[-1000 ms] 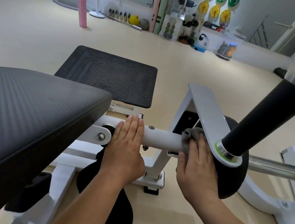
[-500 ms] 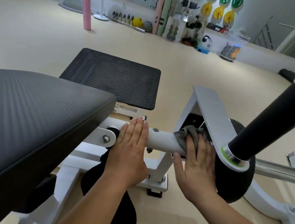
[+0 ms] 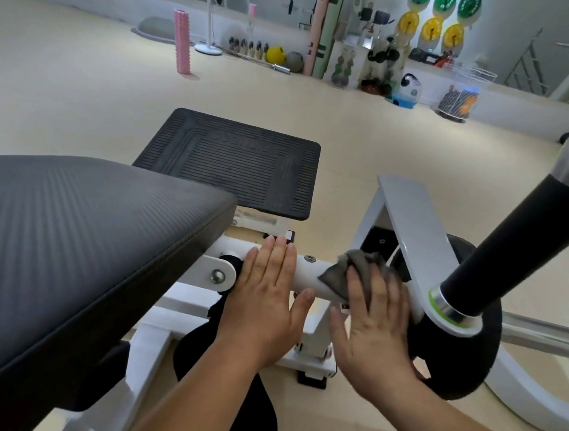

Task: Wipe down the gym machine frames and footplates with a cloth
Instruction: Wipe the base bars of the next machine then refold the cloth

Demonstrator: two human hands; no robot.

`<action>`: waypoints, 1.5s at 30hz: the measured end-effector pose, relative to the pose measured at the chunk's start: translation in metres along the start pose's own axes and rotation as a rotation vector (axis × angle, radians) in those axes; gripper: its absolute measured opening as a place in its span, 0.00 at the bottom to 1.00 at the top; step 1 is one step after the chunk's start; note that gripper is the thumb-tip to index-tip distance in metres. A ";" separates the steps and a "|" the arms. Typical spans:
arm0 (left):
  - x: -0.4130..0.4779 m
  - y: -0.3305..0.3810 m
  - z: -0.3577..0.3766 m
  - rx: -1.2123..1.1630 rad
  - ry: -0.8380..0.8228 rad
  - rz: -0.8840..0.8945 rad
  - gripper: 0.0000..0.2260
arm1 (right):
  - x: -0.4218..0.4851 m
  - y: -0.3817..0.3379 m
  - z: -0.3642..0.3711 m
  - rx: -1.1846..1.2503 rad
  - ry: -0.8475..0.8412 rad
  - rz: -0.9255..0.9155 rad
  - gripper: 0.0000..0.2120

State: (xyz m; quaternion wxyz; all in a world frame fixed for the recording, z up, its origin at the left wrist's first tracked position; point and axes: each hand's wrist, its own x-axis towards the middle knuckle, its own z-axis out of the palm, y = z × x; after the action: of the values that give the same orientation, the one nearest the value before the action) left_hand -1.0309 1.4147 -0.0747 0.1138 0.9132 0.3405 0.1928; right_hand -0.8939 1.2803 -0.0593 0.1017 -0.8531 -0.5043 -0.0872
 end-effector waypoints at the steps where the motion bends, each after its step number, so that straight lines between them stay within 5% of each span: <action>1: 0.000 0.000 -0.001 -0.022 0.000 -0.002 0.34 | 0.000 -0.004 0.004 0.006 -0.028 -0.095 0.34; 5: 0.000 0.001 -0.012 -0.073 -0.050 -0.013 0.36 | 0.006 0.008 -0.003 0.012 -0.101 -0.410 0.31; 11: 0.001 0.001 -0.016 -0.103 -0.103 -0.027 0.31 | 0.000 -0.001 -0.028 0.067 -0.103 0.019 0.32; 13: 0.001 0.001 -0.018 -0.150 -0.108 -0.017 0.32 | 0.000 -0.013 -0.016 0.084 -0.099 0.001 0.35; 19: -0.056 0.010 -0.026 -0.405 0.073 -0.142 0.33 | 0.031 -0.037 0.011 0.036 -0.109 -0.426 0.35; 26: -0.081 0.006 -0.018 -0.483 0.196 -0.291 0.21 | 0.038 -0.024 0.011 0.010 0.000 -0.163 0.32; 31: -0.081 0.006 -0.022 -0.464 0.275 -0.328 0.16 | 0.028 -0.062 0.037 0.041 -0.019 -0.537 0.34; 36: -0.098 -0.012 -0.011 -0.416 0.223 -0.408 0.14 | 0.038 -0.046 0.036 -0.017 0.031 -0.618 0.33; 45: -0.094 -0.006 -0.015 -0.384 0.110 -0.415 0.17 | 0.011 0.010 0.031 -0.143 0.056 -0.244 0.40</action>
State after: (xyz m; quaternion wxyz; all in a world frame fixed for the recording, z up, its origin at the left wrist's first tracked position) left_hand -1.1057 1.3579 -0.0893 0.3028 0.7740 0.4830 0.2754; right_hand -0.8785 1.2925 -0.0873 0.0432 -0.7878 -0.5937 -0.1583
